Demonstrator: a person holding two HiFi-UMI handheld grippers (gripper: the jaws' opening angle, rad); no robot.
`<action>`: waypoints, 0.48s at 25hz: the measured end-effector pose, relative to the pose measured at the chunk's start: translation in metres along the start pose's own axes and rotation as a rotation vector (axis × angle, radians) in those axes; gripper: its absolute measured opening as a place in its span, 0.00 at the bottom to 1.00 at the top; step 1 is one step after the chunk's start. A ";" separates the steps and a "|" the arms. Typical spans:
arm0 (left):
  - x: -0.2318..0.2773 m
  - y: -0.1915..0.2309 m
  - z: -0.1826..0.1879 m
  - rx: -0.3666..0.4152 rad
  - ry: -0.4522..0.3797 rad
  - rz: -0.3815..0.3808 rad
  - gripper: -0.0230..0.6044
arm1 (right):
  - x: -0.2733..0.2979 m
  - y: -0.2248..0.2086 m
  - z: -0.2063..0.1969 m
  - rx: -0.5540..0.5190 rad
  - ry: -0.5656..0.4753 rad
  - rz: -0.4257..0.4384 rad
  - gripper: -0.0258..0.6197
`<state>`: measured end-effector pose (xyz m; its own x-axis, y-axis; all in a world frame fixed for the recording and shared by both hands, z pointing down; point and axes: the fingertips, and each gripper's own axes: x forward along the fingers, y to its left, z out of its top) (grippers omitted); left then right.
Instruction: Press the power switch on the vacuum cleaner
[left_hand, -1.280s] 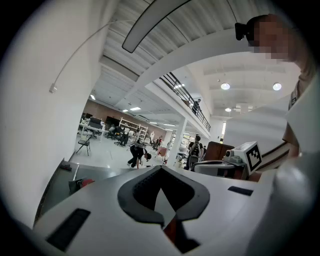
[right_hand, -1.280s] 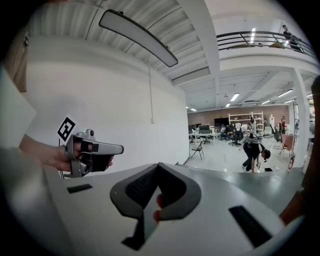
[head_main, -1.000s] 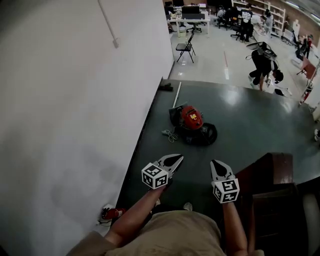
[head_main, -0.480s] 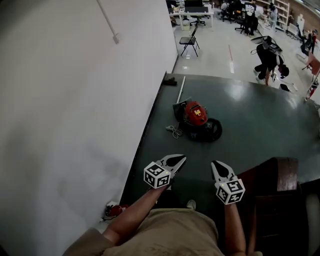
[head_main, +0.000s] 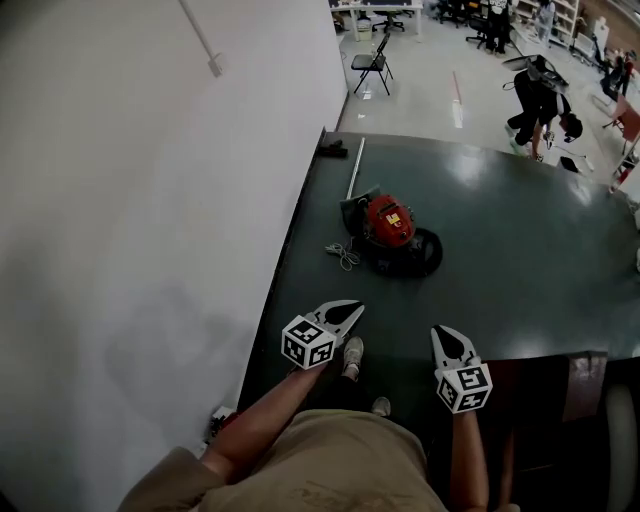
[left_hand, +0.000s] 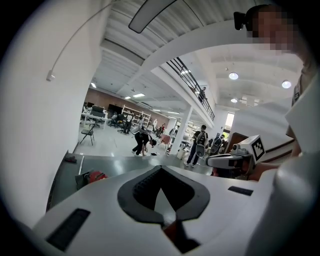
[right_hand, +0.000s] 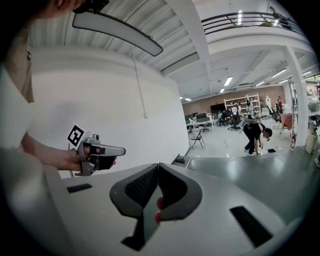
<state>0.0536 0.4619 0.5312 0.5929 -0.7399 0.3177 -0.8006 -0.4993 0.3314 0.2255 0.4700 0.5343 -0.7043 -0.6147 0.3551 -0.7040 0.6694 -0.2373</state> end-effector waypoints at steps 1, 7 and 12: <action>0.005 0.009 0.005 0.001 0.000 -0.010 0.04 | 0.008 -0.003 0.001 0.029 0.008 0.004 0.06; 0.030 0.054 0.026 -0.005 0.005 -0.068 0.04 | 0.058 -0.017 0.021 0.194 0.031 0.016 0.06; 0.039 0.090 0.042 0.012 0.017 -0.120 0.04 | 0.103 -0.012 0.053 0.182 0.015 0.015 0.05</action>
<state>0.0011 0.3690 0.5366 0.6860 -0.6668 0.2911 -0.7246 -0.5892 0.3575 0.1563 0.3769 0.5261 -0.7140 -0.5983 0.3636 -0.6996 0.5910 -0.4015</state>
